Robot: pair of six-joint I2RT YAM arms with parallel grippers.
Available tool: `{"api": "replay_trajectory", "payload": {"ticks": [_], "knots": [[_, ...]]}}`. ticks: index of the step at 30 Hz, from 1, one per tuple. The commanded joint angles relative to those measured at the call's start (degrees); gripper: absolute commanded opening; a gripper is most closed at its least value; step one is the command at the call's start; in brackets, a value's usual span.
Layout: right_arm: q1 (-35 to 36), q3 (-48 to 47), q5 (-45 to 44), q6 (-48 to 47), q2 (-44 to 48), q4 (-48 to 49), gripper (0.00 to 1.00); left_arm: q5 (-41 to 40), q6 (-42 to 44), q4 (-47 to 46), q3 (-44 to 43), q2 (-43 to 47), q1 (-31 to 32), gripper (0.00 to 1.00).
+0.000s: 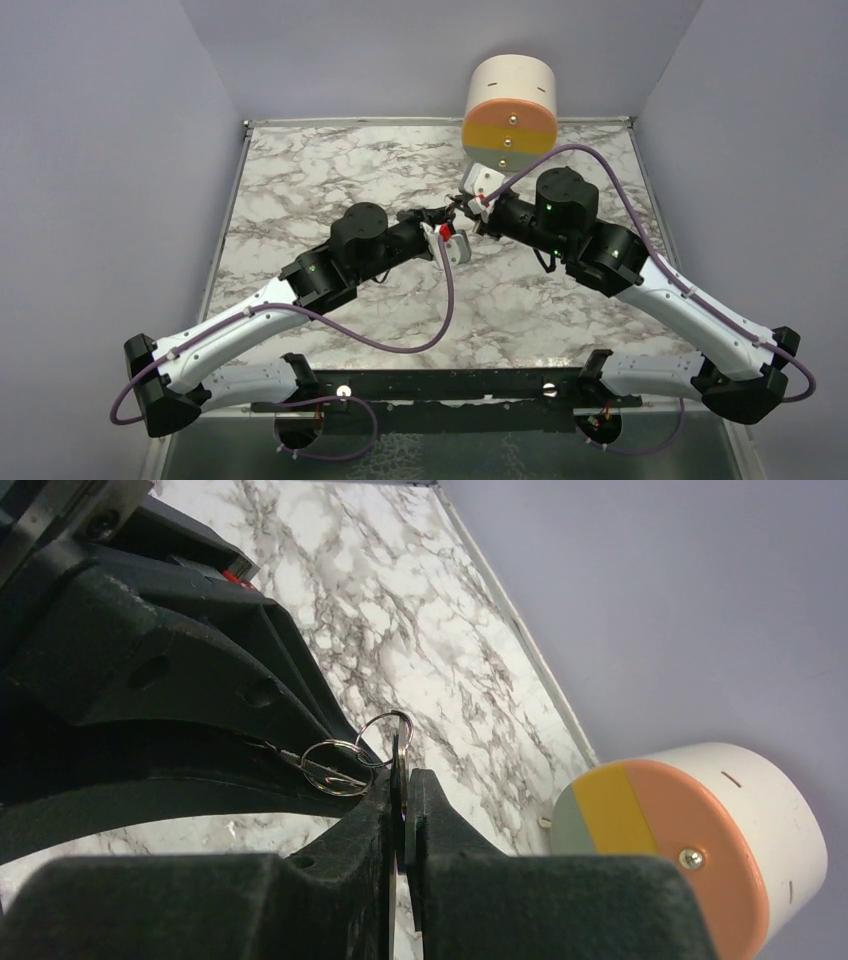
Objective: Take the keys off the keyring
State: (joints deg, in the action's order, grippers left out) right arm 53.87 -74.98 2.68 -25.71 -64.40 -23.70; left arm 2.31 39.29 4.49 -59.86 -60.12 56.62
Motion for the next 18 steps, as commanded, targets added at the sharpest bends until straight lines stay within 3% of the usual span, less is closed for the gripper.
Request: {"api": "replay_trajectory", "payload": {"ticks": [1,18], "knots": [[0.4,-4.4,1.4,1.9,-1.2,2.6,0.05,1.1,-0.4,1.8,-0.7,-1.7,0.4,0.0],[0.4,-11.2,3.0,2.2,-1.6,-4.9,0.04,0.1,0.3,3.9,-1.2,-1.8,0.4,0.0]]}}
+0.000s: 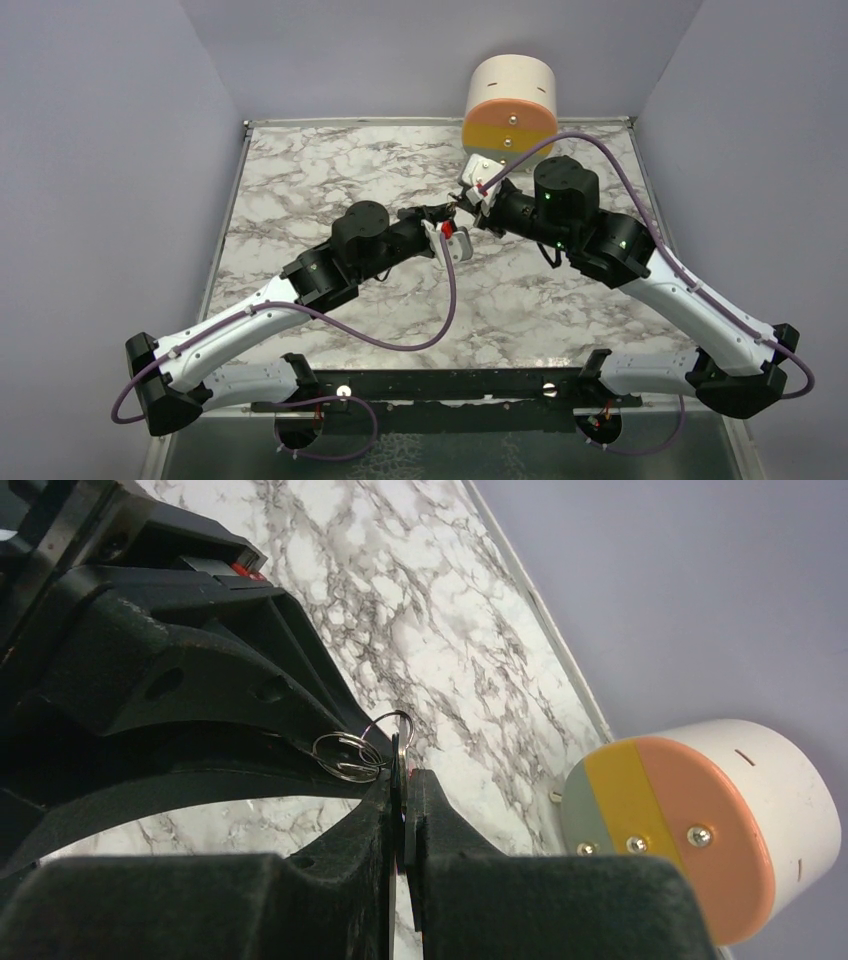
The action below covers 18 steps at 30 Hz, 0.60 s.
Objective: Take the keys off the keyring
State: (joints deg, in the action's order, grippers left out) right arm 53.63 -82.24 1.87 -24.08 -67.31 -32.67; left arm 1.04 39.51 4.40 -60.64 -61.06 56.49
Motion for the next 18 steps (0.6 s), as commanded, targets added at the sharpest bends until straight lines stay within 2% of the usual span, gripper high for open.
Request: {"api": "replay_trajectory", "payload": {"ticks": [1,8,18], "knots": [[0.7,-4.0,4.8,0.3,1.7,4.0,0.04,1.5,0.0,4.1,-0.3,-0.4,0.6,0.0],[0.7,-5.9,12.3,-2.2,4.1,2.0,0.04,3.0,-0.8,4.9,-0.1,0.2,0.6,0.0],[0.7,-7.7,8.9,-3.1,2.2,0.2,0.02,8.3,-2.0,5.3,0.4,0.9,0.6,0.0]]}}
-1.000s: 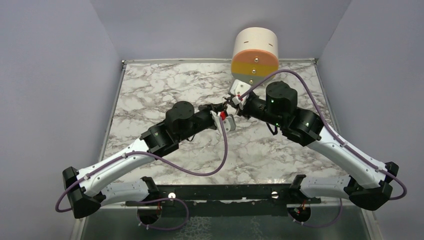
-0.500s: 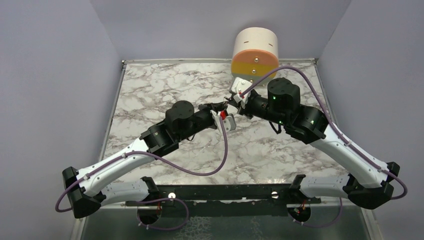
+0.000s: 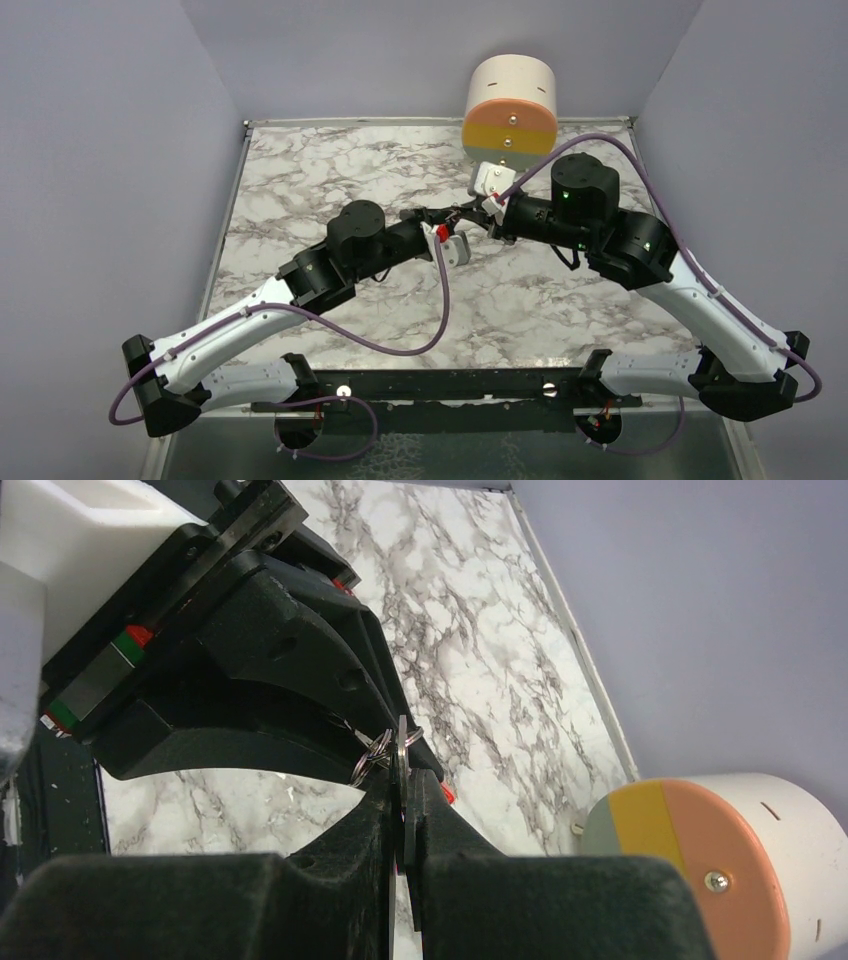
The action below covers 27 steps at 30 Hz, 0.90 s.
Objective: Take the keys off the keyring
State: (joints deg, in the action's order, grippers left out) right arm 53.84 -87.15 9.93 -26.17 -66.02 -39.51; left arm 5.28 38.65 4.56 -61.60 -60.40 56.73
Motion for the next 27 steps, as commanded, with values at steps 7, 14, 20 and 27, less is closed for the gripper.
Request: {"api": "replay_trajectory", "payload": {"ticks": [7,14,20,27], "knots": [[0.5,-1.7,-1.7,-1.5,3.1,9.5,0.02,5.1,-1.7,5.2,1.7,2.1,0.3,0.0],[0.5,-0.3,-7.9,-0.3,4.2,12.3,0.02,3.6,-2.1,2.6,3.5,3.5,0.3,0.0],[0.5,0.9,-12.8,0.1,4.3,14.7,0.02,2.6,-2.0,1.7,4.2,5.7,0.3,0.0],[0.5,-2.5,-7.2,-0.7,1.4,12.2,0.02,5.1,-1.0,1.8,3.9,5.7,0.3,0.0]]}}
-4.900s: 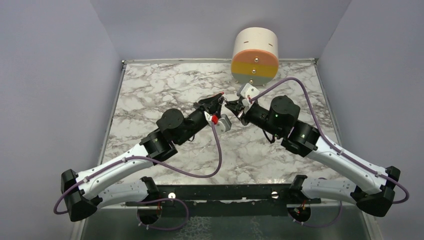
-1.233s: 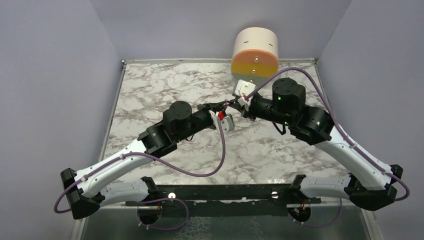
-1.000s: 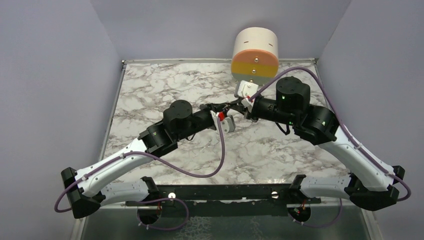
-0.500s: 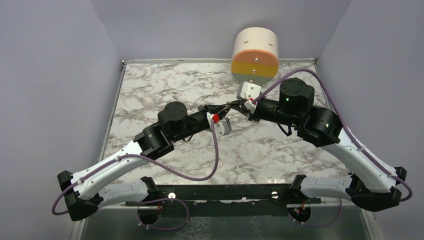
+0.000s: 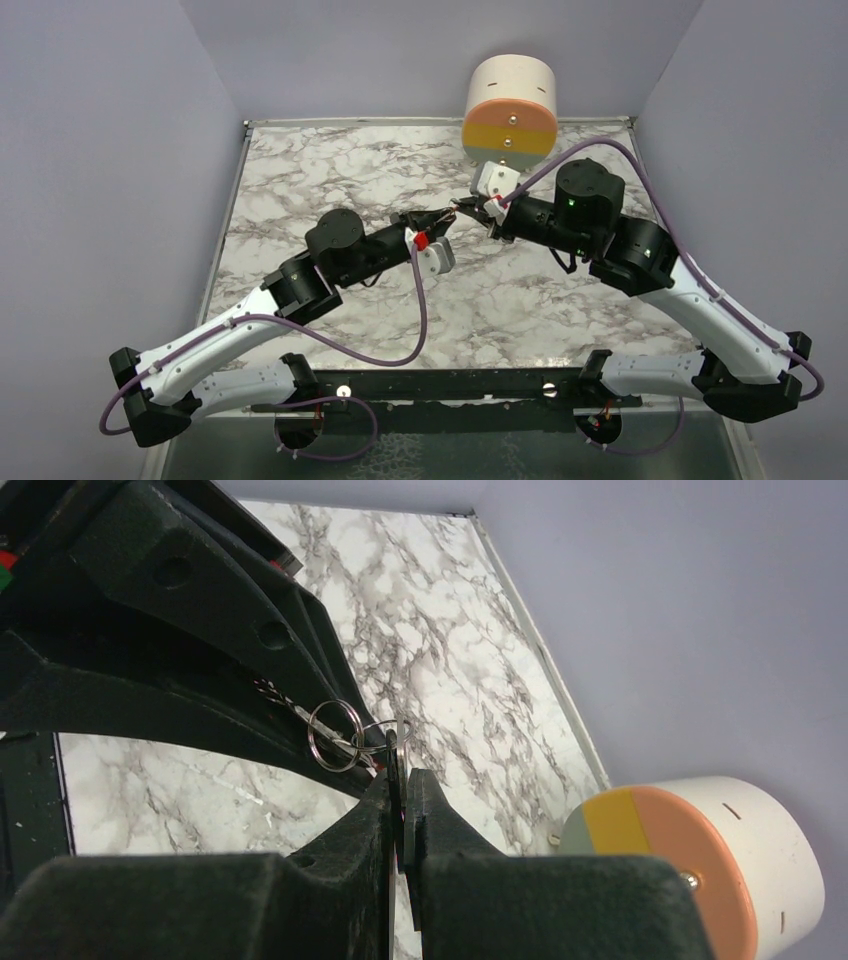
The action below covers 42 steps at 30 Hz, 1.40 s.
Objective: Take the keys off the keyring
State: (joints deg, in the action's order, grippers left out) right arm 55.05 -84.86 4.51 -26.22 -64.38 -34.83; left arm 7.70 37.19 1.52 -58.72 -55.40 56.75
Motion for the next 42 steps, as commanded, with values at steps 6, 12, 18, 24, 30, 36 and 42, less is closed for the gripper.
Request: {"api": "replay_trajectory", "payload": {"ticks": [6,12,18,24,30,36,42], "knots": [[-0.7,-10.6,2.8,-2.6,-4.7,1.5,0.02,4.2,1.4,6.9,-0.7,-0.2,0.3,0.0],[-0.7,-12.3,4.3,-6.5,-4.7,-2.0,0.02,6.2,2.3,9.3,-2.2,-0.9,0.3,0.0],[-0.7,-10.1,2.2,-6.0,0.2,-1.1,0.02,2.8,1.5,8.0,-1.8,-1.7,0.3,0.0],[-0.7,-5.8,0.5,-4.2,4.8,-2.0,0.02,-2.2,0.8,3.7,-1.3,-1.6,0.3,0.0],[-0.7,-0.7,-0.4,-1.0,6.2,-2.2,0.02,-9.9,-0.4,-6.0,0.9,-0.9,0.3,0.0],[-0.7,0.1,-1.0,2.0,2.0,-2.5,0.02,-15.1,-0.1,-15.4,3.9,-1.3,0.2,0.0],[-0.7,5.2,-1.1,4.6,0.8,-0.6,0.03,-19.2,2.2,-21.5,6.5,-0.8,0.3,0.0]]}}
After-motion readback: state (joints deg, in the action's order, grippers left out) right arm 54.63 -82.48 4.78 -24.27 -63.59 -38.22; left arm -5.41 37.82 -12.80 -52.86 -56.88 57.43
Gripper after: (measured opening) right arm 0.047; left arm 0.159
